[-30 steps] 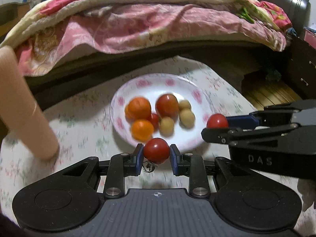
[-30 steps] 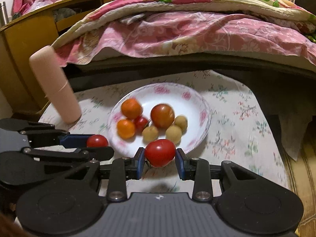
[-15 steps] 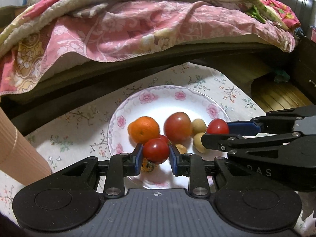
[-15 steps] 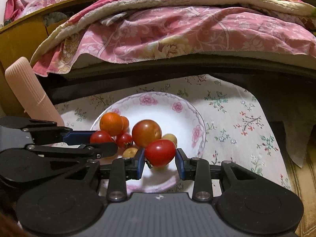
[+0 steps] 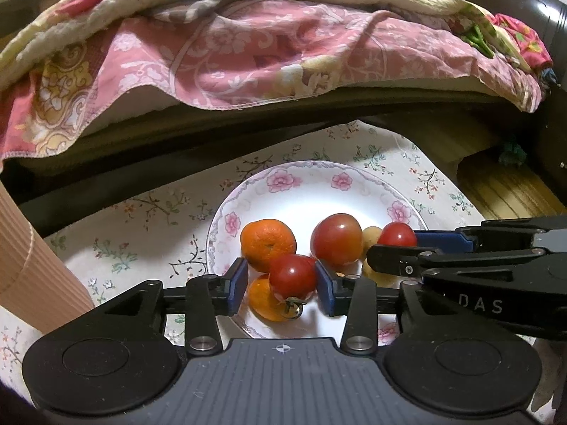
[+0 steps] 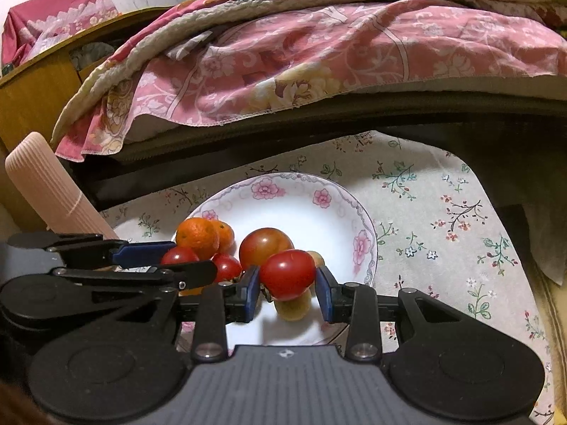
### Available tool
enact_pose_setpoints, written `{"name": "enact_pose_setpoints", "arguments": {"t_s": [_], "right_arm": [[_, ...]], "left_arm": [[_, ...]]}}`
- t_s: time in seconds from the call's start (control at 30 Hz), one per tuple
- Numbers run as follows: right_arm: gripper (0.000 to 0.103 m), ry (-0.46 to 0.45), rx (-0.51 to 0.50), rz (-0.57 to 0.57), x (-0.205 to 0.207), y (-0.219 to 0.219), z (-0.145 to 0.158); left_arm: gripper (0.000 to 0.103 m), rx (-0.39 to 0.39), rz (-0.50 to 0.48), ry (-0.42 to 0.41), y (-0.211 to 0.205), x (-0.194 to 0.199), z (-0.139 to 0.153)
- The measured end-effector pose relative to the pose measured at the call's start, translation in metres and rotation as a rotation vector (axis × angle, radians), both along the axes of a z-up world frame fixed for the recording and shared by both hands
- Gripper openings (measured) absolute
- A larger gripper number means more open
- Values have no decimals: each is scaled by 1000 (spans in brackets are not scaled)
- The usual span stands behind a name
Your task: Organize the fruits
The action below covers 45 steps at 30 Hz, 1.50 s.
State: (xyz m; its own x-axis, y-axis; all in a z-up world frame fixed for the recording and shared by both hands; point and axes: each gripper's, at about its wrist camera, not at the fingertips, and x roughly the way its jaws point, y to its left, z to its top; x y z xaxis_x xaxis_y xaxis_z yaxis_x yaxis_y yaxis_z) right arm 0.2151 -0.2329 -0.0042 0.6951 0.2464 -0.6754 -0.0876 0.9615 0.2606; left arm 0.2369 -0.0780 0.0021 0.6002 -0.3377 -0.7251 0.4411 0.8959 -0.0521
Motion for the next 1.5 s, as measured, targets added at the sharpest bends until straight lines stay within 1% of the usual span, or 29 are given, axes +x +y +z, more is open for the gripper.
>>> {"name": "enact_pose_setpoints", "arguments": {"t_s": [0.07,0.3,0.47,0.63,0.73,0.8,1.0,1.07,1.13,1.2,1.33,1.5], "right_arm": [[38,-9,1,-11,-1,-1,2],[39,-14,14,-26,-4,-5,4],[39,-11,10,-32,-6,-6,6],[39,-10,3,-34,-9,-5,8],[39,-13,22,-40,-13,-7,11],[39,-17,40,-47,-15,-9,14],[40,-31,47,-59,-25,-8,24],[40,-35,49,-61,-29,-8,28],[40,-40,48,-66,-34,-7,31],[40,-41,39,-72,-40,-7,34],[42,-40,-28,-82,-55,-2,38],[43,-16,-42,-87,-77,3,38]], "left_arm": [[55,-4,0,-4,0,-1,0],[58,3,-3,-20,-2,-4,3],[63,4,5,-30,0,-7,5],[64,11,9,-44,3,-13,8],[70,11,19,-57,6,-17,13],[71,8,26,-67,9,-20,17],[74,4,38,-89,16,-28,29],[80,0,46,-96,19,-32,32],[83,2,54,-107,21,-37,34],[84,4,64,-116,24,-43,35],[86,16,87,-128,27,-57,34],[87,16,101,-121,33,-79,30]]}}
